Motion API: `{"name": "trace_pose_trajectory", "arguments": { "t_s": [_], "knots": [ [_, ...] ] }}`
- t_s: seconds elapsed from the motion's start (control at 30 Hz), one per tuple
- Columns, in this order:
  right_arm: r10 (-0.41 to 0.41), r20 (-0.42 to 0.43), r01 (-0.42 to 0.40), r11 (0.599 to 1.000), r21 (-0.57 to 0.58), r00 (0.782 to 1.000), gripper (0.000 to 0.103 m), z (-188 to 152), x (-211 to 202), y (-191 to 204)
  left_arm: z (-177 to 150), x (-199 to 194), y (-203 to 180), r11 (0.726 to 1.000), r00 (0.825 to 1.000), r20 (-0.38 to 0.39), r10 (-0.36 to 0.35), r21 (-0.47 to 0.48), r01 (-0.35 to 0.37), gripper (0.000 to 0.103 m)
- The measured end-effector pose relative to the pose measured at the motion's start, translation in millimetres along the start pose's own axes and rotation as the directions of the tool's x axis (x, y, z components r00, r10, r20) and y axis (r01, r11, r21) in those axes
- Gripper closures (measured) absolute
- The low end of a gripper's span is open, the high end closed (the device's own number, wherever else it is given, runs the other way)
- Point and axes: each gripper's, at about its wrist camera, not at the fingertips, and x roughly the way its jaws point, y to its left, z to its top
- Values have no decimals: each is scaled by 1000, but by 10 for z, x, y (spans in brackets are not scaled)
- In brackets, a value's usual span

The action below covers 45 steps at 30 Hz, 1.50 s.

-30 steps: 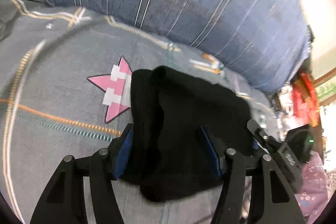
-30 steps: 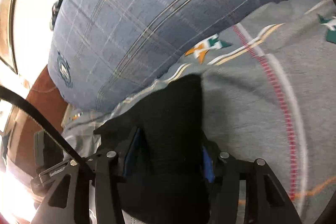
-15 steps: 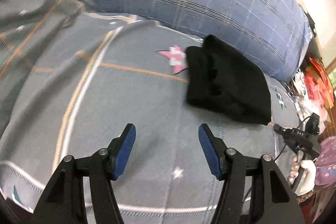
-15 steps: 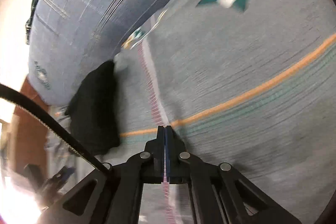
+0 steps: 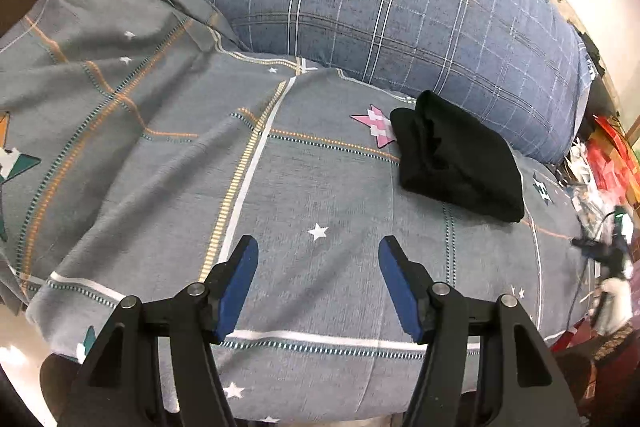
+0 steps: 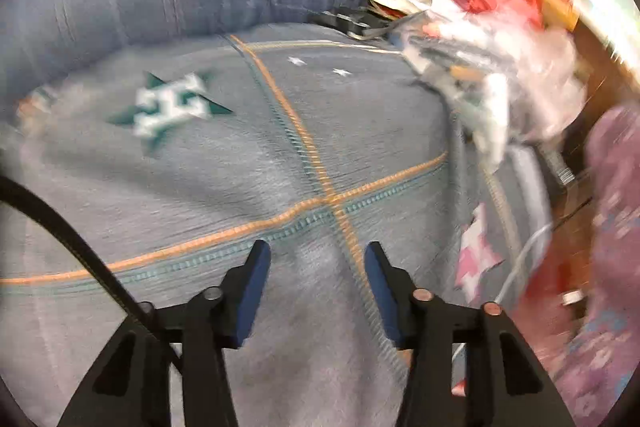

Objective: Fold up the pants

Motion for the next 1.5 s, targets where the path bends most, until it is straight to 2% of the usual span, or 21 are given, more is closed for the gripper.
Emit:
{"name": "trace_pose_trajectory", "arguments": {
  "t_s": [0.07,0.17,0.23,0.3,0.37,0.43,0.47,0.5,0.73,0.77,0.8,0.83,0.93,0.97,1.03,1.07,1.1,1.17,1.33,1.4,1.5],
  "knots": [
    [98,40,-97,995,-22,994,50,-31,-278,161,-22,-20,11,1000,1000,4,-11,-6,11,41],
    [238,-29,-240,953,-183,971,32,-268,-508,671,-91,-63,7,999,999,9,-44,-24,44,41],
    [263,-73,-272,924,-267,962,32,-526,-501,966,-142,-105,-29,998,998,12,-56,-13,56,41],
    [251,-99,-268,926,-264,963,32,-686,-362,1101,-180,-141,-68,999,999,13,-51,10,50,41],
    [277,-127,-300,926,-231,952,32,-791,-230,1114,-208,-172,-98,999,999,15,-41,35,41,41],
    [306,-79,-316,917,-242,949,56,-813,-270,1121,-222,-198,-109,998,999,28,-23,55,22,41],
    [301,-73,-310,914,-260,951,88,-825,-303,1147,-221,-199,-103,998,999,31,-17,55,15,41],
    [267,-72,-276,916,-291,961,103,-838,-318,1174,-219,-193,-90,999,999,31,-21,46,19,41],
    [123,-34,-127,949,-289,992,103,-813,-283,930,-242,-96,9,999,999,-5,-38,3,38,41],
    [17,-1,-16,951,-310,1000,103,-751,-232,914,-246,-93,26,999,999,-6,-40,-2,40,41],
    [-77,31,83,939,-334,997,103,-726,-163,853,-253,-91,49,999,999,-8,-45,-10,45,41],
    [-125,10,122,939,-322,992,103,-699,-48,702,-256,-87,62,999,999,-9,-47,-13,47,41],
    [-150,-35,138,965,-224,988,103,-536,8,263,-244,-44,83,999,999,-18,-45,-13,44,41],
    [-131,-55,119,976,-182,990,103,-466,-1,142,-230,-22,72,999,999,-19,-45,-12,45,41],
    [49,-47,-52,996,-70,998,103,-321,-149,-36,-194,31,55,999,999,-24,-48,-14,47,41],
    [122,-27,-123,991,-53,992,93,-270,-241,-33,-183,62,39,998,998,-29,-53,-17,52,41],
    [176,-1,-176,983,-58,984,59,-222,-322,8,-172,104,14,998,997,-37,-62,-22,61,41],
    [232,30,-228,967,-114,972,15,-133,-369,205,-175,166,-41,998,996,-54,-68,-19,67,41],
    [233,-5,-226,939,-259,972,16,65,44,727,-225,243,-152,999,997,-79,-20,42,23,41],
    [228,-45,-230,926,-298,973,38,41,171,911,-200,292,-128,999,996,-90,-9,31,12,41],
    [159,13,-147,939,-312,987,38,256,299,980,-101,360,-77,1000,994,-109,-12,-19,10,41]
  ]
}}
